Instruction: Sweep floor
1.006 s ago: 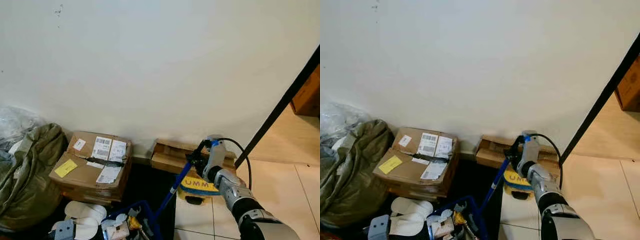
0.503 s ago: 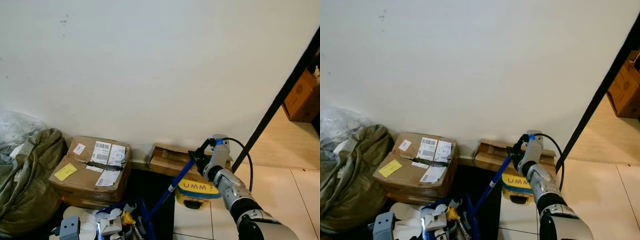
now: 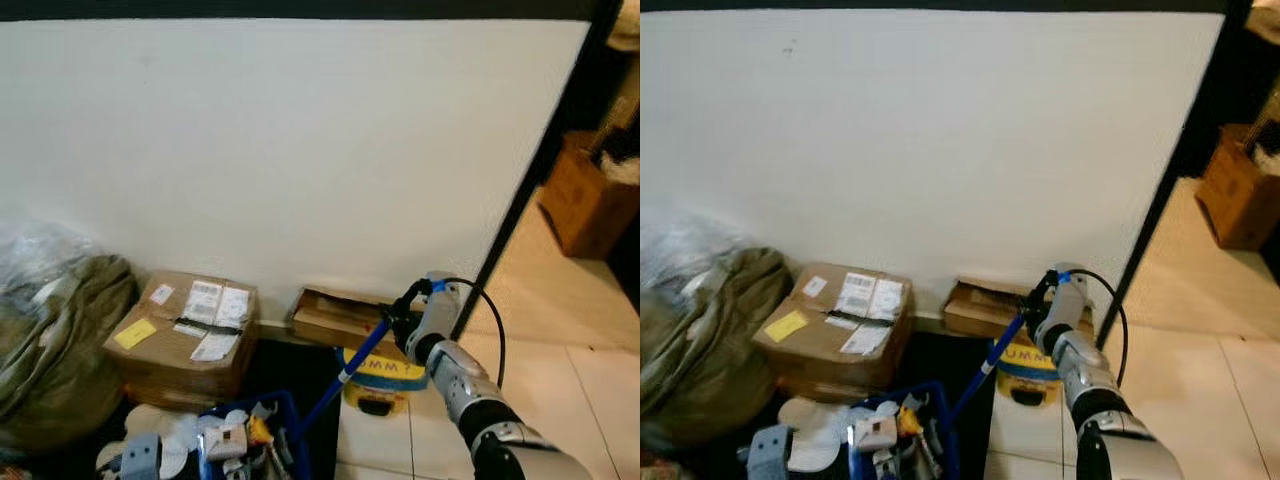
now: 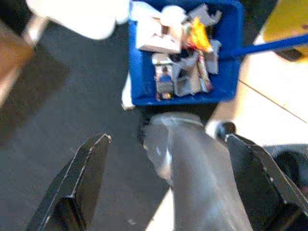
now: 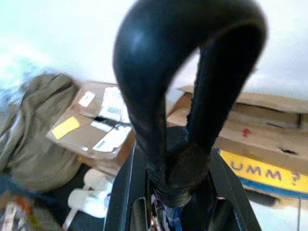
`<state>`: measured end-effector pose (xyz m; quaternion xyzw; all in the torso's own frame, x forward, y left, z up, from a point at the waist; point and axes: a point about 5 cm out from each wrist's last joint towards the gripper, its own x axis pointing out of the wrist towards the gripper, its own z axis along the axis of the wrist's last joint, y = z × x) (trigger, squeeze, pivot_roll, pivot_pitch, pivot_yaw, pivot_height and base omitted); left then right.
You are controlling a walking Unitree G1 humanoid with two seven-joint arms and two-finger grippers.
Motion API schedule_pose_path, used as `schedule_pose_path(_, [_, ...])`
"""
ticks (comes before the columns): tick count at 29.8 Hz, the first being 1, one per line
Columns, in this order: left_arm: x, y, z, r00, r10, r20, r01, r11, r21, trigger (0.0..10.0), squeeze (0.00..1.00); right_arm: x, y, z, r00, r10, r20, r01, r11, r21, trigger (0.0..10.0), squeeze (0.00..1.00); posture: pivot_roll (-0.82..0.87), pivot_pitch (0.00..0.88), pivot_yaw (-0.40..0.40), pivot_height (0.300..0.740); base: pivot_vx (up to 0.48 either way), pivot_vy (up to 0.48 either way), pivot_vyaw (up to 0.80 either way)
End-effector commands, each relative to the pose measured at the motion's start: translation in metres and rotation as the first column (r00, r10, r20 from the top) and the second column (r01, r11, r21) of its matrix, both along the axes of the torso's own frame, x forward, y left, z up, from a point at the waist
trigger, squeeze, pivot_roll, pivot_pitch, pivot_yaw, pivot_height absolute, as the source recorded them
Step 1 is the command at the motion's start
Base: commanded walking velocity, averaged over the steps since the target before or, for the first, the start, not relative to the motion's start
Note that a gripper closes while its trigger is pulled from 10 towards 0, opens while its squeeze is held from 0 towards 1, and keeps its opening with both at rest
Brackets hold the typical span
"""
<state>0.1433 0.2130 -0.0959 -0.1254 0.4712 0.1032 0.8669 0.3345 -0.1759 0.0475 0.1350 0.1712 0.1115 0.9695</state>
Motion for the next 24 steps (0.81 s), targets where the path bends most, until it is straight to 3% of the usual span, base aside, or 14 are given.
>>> schedule_pose_path(1, [0.004, 0.000, 0.001, 1.000, 0.004, 0.005, -0.004, 1.000, -0.001, 10.0, 0.00, 0.004, 0.001, 0.007, 0.999, -0.013, 0.038, 0.012, 1.000, 0.028, 10.0, 0.00, -0.05, 0.000, -0.042, 0.740, -0.341, 0.000, 0.00])
schedule_pose_path(7, [0.008, -0.013, 0.000, 1.000, -0.002, 0.006, 0.002, 1.000, -0.011, 10.0, 0.00, 0.004, 0.003, 0.007, 0.999, -0.008, 0.032, 0.007, 1.000, 0.012, 10.0, 0.00, -0.05, 0.000, -0.050, 0.740, -0.341, 0.000, 0.00])
schedule_pose_path(13, [0.015, -0.039, 0.000, 1.000, -0.010, 0.015, 0.010, 0.999, -0.037, 10.0, 0.00, 0.003, 0.013, 0.004, 0.999, 0.024, 0.026, -0.024, 1.000, 0.009, 10.0, 0.00, -0.05, 0.000, -0.063, 0.740, -0.342, 0.000, 0.00])
schedule_pose_path(24, [0.024, -0.067, 0.002, 1.000, -0.022, 0.019, 0.023, 0.998, -0.061, 10.0, 0.00, 0.003, 0.014, 0.004, 0.999, 0.031, 0.026, -0.031, 0.999, 0.010, 10.0, 0.00, -0.06, 0.000, -0.066, 0.740, -0.342, 0.000, 0.00])
